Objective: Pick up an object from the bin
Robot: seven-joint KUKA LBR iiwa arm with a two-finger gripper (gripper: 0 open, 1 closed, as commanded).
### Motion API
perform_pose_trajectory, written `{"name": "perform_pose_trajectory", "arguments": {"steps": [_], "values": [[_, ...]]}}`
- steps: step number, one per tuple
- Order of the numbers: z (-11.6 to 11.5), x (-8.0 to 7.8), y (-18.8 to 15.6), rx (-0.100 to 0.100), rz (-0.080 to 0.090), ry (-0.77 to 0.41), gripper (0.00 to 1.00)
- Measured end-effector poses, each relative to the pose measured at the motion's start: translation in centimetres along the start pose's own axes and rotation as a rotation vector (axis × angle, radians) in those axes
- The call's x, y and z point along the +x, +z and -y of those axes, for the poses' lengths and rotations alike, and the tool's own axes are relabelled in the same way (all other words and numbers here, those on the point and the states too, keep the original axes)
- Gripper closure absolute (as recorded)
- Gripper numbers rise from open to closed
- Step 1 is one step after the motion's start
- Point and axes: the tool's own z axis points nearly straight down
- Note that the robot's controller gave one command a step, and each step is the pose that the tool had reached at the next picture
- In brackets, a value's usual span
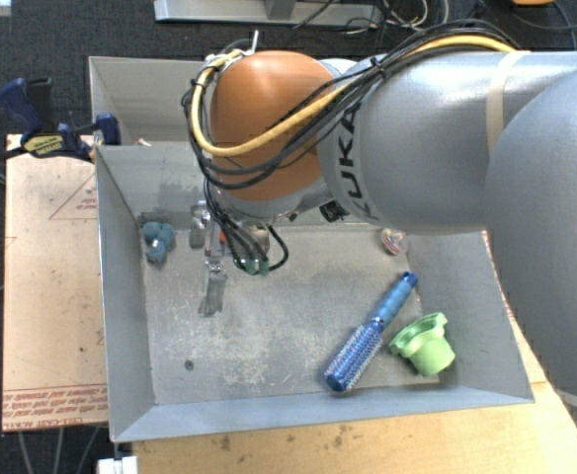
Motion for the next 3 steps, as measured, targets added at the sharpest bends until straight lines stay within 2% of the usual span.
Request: {"name": "perform_pose_trajectory", "arguments": {"steps": [1, 2, 3], "values": [[7.2, -1.0, 3.7, 0.003, 0.003, 0.109, 0.00], [-0.2, -6.4, 10.4, -0.003, 0.005, 0.189, 0.00], [-3.2, -8.9, 13.9, 0.001, 0.011, -0.180, 0.00]]}}
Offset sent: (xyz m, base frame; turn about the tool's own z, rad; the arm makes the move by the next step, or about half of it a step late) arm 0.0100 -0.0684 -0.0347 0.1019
